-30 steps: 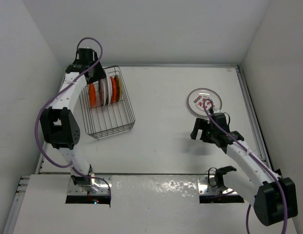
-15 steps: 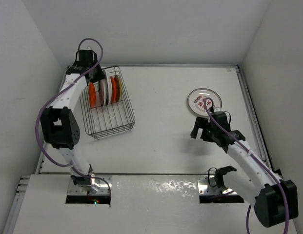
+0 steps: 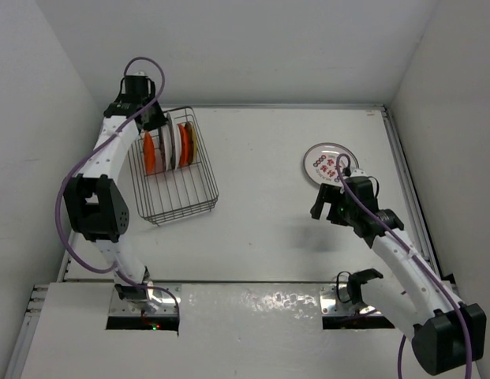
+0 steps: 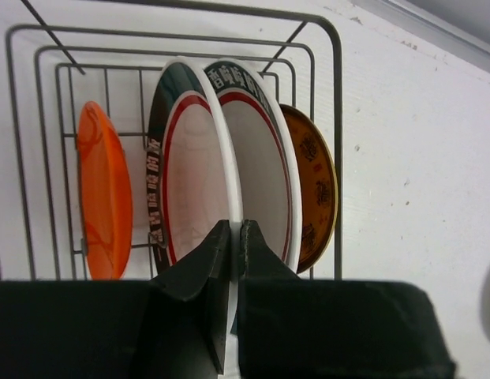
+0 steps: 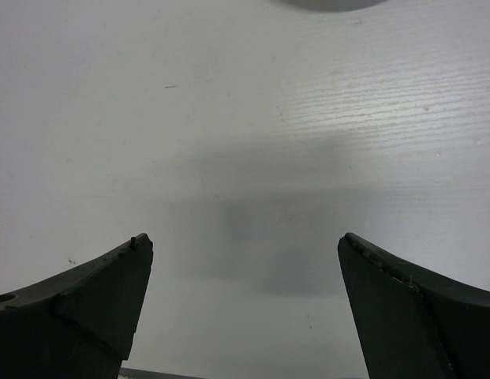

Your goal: Unload the plates from the dish rack

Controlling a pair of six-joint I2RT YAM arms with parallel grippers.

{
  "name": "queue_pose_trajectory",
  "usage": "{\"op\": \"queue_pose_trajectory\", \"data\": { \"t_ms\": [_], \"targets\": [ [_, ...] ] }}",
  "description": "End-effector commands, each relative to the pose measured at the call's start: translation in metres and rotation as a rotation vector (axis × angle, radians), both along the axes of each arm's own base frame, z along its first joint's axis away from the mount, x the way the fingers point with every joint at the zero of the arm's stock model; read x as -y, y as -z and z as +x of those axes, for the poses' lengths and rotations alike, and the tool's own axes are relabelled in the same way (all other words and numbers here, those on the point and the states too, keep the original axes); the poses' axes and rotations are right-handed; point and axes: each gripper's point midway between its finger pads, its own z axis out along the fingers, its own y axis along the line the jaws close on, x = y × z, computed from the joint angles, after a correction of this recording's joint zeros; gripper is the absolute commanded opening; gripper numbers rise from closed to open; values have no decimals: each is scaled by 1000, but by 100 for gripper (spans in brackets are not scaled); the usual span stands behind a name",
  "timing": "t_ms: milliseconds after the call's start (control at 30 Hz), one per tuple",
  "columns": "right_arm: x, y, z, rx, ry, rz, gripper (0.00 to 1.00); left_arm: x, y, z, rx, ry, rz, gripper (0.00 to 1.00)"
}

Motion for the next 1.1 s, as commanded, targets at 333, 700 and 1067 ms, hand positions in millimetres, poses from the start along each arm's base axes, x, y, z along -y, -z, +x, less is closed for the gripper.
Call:
{"op": "queue_pose_trajectory", "data": {
  "t_ms": [333,700,1067],
  "targets": [
    [1,-77,32,136,27,-14,99,9,-244,-29,688,187,150,0],
    [-50,-235,122,240,-112,360,99,194,-240,-93,791,665,417,0],
    [-58,-220,159,115,-94,468,98,330,-118,-159,667,1004,839,0]
  ]
}}
